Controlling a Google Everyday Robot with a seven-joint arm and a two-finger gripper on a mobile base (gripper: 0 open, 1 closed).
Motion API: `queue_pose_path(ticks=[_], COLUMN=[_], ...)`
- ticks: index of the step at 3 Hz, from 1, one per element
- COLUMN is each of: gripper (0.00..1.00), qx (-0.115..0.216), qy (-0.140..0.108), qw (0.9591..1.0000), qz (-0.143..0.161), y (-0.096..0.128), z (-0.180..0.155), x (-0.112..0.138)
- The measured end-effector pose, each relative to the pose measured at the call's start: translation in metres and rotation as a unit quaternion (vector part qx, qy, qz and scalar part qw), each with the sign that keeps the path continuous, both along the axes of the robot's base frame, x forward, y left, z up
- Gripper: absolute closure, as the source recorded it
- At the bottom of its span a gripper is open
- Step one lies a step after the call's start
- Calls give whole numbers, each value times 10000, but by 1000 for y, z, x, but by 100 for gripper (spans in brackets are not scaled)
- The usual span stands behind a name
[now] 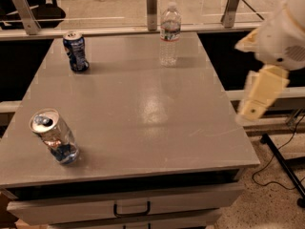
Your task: Pick pepsi can
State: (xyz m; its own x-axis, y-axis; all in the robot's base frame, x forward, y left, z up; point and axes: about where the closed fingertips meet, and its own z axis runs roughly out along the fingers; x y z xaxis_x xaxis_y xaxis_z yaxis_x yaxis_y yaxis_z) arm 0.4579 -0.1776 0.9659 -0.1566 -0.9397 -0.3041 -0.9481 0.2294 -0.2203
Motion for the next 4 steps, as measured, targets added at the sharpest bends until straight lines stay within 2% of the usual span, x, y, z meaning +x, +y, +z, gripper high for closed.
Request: queue_pose_path(ticks=[1,2,3,4], gripper=[0,0,0,0], qx=[641,1283,1282,1449], qy=[-92,-297,-297,-333], qw=[9956,9821,9822,9809], qz=[679,1343,1342,1255], y=[80,171,170,178], z=[-9,6,6,2], x=[36,65,65,71])
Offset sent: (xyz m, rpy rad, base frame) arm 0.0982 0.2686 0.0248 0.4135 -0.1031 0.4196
